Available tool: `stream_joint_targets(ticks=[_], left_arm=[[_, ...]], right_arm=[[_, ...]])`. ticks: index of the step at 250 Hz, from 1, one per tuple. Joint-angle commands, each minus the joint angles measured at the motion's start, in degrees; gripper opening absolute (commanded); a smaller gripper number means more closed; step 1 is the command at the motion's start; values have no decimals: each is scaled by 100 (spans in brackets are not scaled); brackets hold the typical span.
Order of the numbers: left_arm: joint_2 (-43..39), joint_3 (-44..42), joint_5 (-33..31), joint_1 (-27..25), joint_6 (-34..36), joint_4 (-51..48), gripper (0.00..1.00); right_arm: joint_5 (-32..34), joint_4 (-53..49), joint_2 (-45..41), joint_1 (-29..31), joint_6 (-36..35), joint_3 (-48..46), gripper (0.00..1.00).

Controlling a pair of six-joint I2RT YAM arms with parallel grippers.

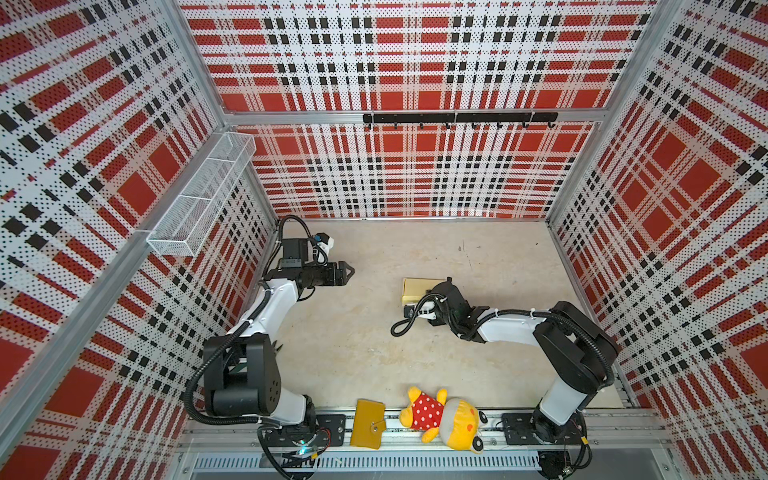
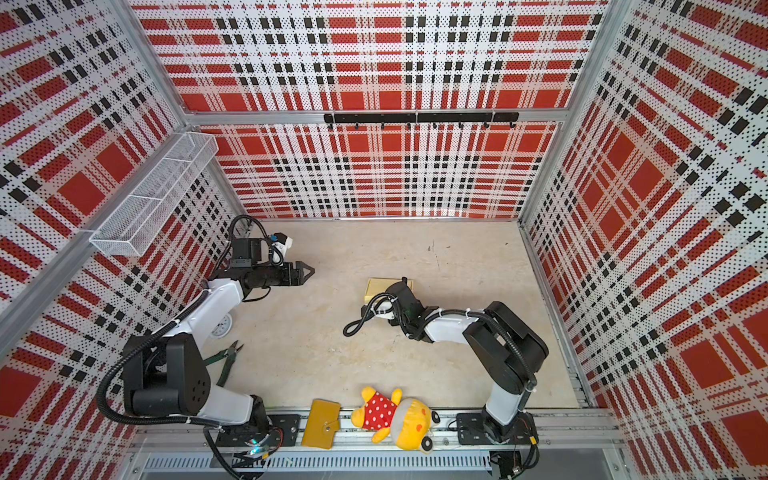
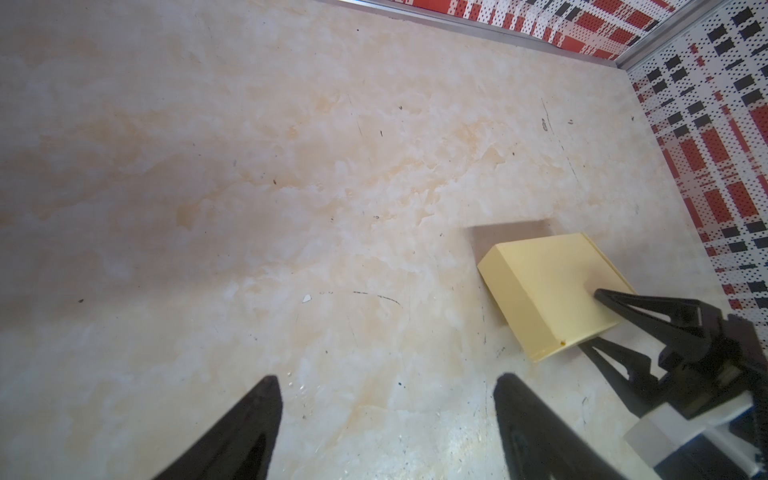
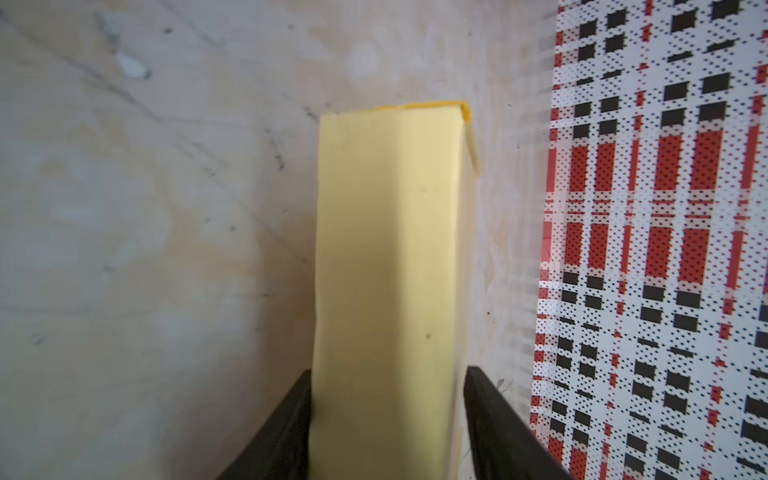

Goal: Fold the paper box

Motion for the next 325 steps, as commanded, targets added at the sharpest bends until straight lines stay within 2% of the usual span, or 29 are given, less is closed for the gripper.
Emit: stream_joint_targets(ticks=[1, 81, 116, 120, 123, 173, 203, 257, 275, 295, 325], left_arm=[[-64, -6, 22, 73, 94, 52, 84], [-156, -77, -7, 106, 130, 72, 84], [-247, -73, -1, 142, 206, 20, 85], [-254, -81, -18, 158, 223, 20, 85], [-254, -89, -43, 156, 234, 31, 85], [-280, -17, -164, 145, 510, -61, 89], [-275, 50, -353, 52, 1039, -201, 90], [-233, -45, -913, -321, 1818, -220, 91], [-194, -335, -1042, -422, 1949, 270, 92], [-184, -678, -1019, -423, 1711, 1019, 93], [-214, -1232, -870, -437, 1521, 2156, 96]], right_arm=[[-157, 189, -56, -25, -188, -210, 66], [-236, -118, -157, -16, -111, -145, 77], [-603, -528, -509, -8, 270, 20, 83], [-634, -574, -579, -7, 313, 36, 97], [-654, -589, -617, -7, 347, 39, 100], [-730, -767, -1238, -173, 519, 79, 100], [-963, -619, -1636, -582, 1122, 3, 100], [-608, 955, -2115, -1475, 3035, -533, 100], [-331, 1082, -2126, -1735, 3573, -586, 100], [83, 845, -2144, -1935, 4060, -570, 100], [-15, 823, -2316, -2235, 4531, -888, 100]])
